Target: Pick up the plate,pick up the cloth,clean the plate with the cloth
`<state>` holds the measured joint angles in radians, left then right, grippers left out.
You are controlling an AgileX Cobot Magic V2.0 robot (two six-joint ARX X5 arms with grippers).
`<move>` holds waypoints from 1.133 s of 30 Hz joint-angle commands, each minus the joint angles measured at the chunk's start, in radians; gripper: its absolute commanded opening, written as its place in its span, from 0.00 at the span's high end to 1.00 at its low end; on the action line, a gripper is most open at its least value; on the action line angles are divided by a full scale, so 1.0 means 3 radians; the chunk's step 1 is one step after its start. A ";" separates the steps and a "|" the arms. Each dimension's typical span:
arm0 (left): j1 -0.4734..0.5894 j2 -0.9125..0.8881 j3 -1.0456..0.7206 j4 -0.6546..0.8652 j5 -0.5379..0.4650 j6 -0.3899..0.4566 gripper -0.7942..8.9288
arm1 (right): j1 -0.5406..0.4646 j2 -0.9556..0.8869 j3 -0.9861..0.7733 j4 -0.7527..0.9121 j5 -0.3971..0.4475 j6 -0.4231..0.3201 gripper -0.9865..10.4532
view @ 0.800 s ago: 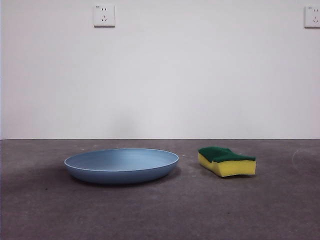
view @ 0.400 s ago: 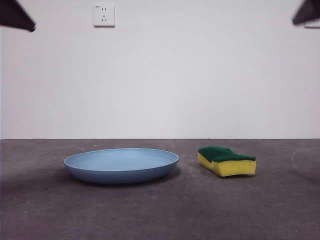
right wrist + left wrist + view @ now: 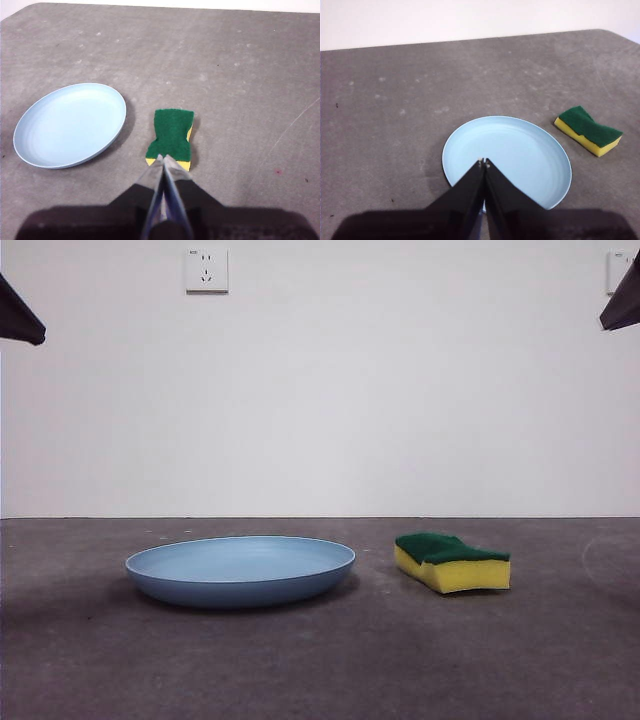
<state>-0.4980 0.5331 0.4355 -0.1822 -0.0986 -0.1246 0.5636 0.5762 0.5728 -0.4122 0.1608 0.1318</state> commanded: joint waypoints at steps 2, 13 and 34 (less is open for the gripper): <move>-0.0008 -0.0008 -0.0010 0.0013 -0.0013 -0.0023 0.92 | 0.0001 -0.0004 -0.0015 0.0023 0.0010 0.0032 0.91; 0.0179 -0.0276 -0.0014 -0.0018 -0.0025 0.0534 0.92 | 0.0001 -0.0001 -0.0015 0.0023 0.0009 0.0032 0.91; 0.1124 -0.1771 -0.1331 0.0566 0.0539 0.0502 0.92 | 0.0001 -0.0003 -0.0015 0.0023 0.0009 0.0032 0.91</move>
<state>-0.1642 0.0044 0.0528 -0.0235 0.0628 0.0463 0.5636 0.5766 0.5728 -0.4122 0.1608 0.1322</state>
